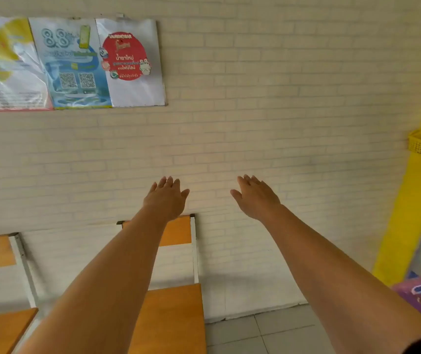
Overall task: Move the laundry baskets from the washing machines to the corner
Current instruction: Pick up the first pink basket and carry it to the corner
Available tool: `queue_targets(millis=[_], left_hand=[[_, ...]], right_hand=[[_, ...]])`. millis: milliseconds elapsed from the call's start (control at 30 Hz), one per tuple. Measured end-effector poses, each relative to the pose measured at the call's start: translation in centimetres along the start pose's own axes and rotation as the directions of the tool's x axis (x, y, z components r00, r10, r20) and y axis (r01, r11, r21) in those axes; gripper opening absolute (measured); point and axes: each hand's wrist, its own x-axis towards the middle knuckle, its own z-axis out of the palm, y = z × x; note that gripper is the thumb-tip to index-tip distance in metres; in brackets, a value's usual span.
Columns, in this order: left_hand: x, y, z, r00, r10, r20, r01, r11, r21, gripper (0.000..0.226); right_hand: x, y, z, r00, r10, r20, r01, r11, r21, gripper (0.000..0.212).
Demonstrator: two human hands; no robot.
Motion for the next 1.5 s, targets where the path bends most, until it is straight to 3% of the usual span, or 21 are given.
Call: queue_targets(millis=[367, 633, 933, 1233, 1500], left_hand=[[-2.6, 7.8, 8.3, 0.968, 0.19, 0.164, -0.182, 0.981, -0.06, 0.062], [-6.4, 16.9, 15.7, 0.911, 0.35, 0.22, -0.315, 0.932, -0.177, 0.062], [-11.3, 29.6, 23.6, 0.817, 0.457, 0.352, -0.362, 0.881, -0.304, 0.059], [-12.8, 39.9, 29.2, 0.698, 0.541, 0.469, -0.417, 0.839, -0.348, 0.058], [-7.4, 49.3, 35.0, 0.6, 0.615, 0.512, -0.469, 0.789, -0.398, 0.059]], right_hand=[[-10.1, 7.8, 4.5, 0.972, 0.202, 0.12, -0.196, 0.979, -0.056, 0.061], [-18.7, 17.3, 9.1, 0.912, 0.367, 0.182, -0.358, 0.93, -0.083, 0.062], [-29.0, 28.2, 12.2, 0.845, 0.489, 0.217, -0.48, 0.872, -0.095, 0.054], [-36.8, 35.9, 14.7, 0.709, 0.655, 0.261, -0.679, 0.734, 0.0, 0.052], [-37.0, 43.9, 17.2, 0.559, 0.797, 0.228, -0.824, 0.564, 0.051, 0.049]])
